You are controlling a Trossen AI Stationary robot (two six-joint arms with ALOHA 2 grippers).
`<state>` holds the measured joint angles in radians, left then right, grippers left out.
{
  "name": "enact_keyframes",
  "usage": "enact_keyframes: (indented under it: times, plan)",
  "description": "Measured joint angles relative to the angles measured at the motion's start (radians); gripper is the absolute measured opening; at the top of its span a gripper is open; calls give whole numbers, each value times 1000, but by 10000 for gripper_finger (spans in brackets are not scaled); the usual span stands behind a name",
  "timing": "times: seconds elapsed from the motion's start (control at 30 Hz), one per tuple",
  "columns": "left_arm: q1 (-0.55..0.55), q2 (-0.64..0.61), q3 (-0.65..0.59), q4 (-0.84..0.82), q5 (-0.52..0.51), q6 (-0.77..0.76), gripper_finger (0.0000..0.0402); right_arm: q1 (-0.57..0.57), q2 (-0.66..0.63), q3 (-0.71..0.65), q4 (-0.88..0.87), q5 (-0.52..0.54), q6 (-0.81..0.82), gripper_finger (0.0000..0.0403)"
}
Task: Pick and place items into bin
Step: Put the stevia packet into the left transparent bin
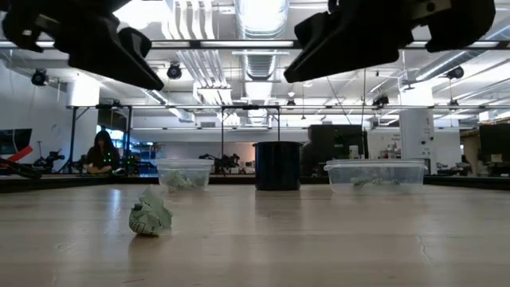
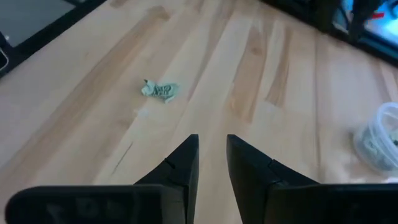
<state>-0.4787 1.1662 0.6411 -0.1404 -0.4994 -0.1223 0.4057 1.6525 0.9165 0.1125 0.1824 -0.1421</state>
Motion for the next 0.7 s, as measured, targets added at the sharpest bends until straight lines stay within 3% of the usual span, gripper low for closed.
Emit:
enact_keyframes:
  times: [0.37,0.7]
  plan:
    - [-129,250,84,236,1,125,77,4,-64,31,-162,1,73,68]
    - [-156,460,232,229,75,242,77,5,-177,-57,-176,8,143,68]
